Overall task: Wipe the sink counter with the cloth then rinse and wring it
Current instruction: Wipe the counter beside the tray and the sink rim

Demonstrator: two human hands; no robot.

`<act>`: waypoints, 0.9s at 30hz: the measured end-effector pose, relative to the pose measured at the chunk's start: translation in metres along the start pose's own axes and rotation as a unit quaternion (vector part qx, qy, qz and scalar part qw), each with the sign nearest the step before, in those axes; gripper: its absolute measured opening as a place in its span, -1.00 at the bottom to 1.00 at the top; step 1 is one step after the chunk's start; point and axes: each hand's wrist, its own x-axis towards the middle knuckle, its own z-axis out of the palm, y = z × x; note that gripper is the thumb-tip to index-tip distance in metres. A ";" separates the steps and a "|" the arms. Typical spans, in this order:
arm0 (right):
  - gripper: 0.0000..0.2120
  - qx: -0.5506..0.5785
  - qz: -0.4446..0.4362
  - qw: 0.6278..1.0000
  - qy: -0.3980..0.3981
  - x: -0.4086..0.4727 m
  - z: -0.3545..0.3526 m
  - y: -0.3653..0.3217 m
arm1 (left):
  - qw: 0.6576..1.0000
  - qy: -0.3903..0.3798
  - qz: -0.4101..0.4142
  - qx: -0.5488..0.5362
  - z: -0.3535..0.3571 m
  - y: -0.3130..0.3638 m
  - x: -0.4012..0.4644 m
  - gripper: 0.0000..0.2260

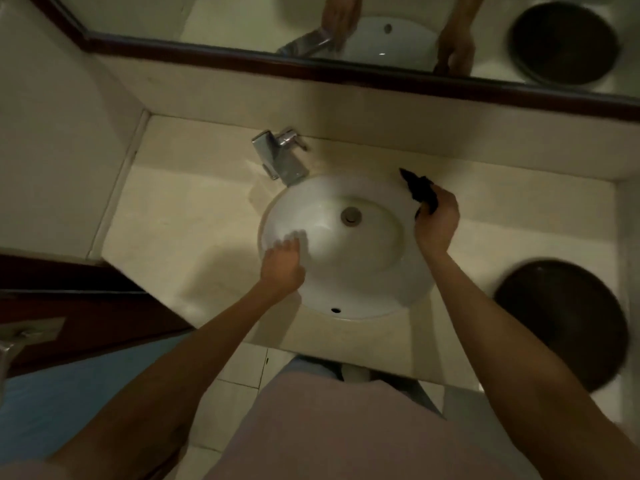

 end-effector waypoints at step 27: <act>-0.69 -0.041 -0.085 0.965 -0.245 -0.188 -0.059 0.037 | 0.992 -0.100 0.065 0.052 0.026 0.111 -0.073 -0.53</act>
